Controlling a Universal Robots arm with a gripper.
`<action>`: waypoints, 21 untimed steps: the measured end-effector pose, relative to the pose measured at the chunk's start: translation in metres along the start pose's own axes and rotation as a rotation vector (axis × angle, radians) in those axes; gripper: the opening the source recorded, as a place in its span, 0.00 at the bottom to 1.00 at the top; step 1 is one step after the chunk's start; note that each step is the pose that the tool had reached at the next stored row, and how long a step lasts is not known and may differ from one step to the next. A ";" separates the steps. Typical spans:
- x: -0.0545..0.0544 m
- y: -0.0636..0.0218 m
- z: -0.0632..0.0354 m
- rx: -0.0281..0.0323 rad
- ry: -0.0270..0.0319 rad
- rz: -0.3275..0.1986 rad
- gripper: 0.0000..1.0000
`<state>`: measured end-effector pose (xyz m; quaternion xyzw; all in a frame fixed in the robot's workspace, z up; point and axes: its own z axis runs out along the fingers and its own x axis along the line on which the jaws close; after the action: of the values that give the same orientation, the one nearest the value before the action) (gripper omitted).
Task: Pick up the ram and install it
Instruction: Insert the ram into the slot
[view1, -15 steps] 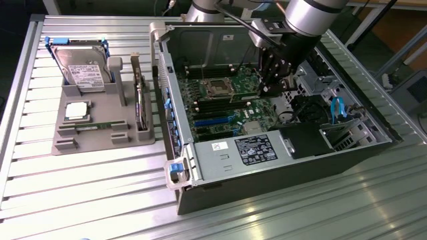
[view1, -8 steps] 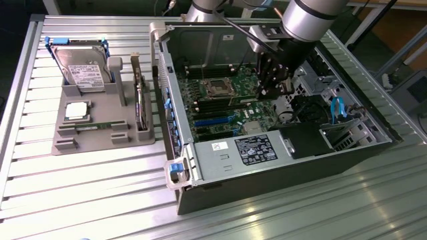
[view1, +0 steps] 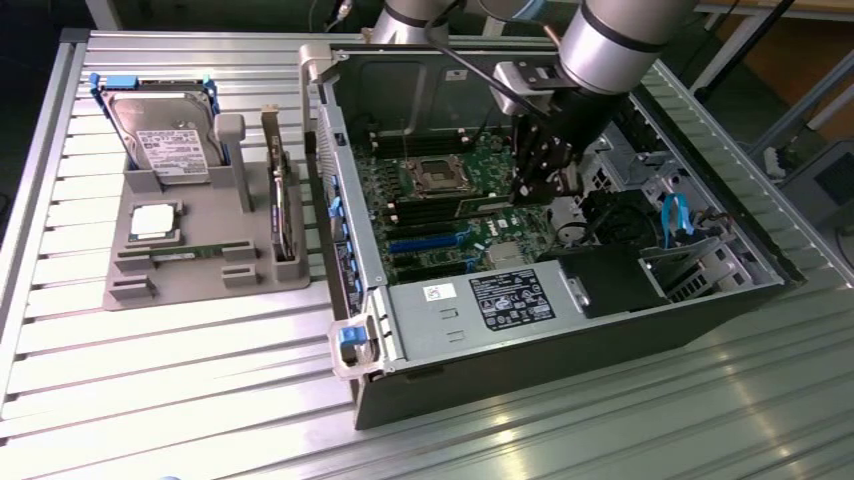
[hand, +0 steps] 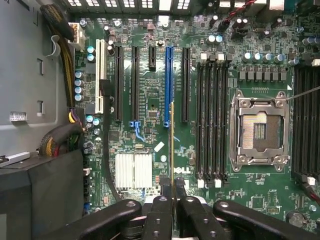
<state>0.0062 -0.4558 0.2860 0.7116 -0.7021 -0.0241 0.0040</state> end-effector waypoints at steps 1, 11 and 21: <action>0.000 -0.0001 0.0014 0.0000 0.0000 0.000 0.11; -0.014 0.0170 0.0108 0.0001 -0.0003 0.000 0.11; -0.022 0.0348 0.0233 0.0001 -0.0002 0.005 0.11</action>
<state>-0.0298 -0.4337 0.2647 0.7099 -0.7039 -0.0241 0.0040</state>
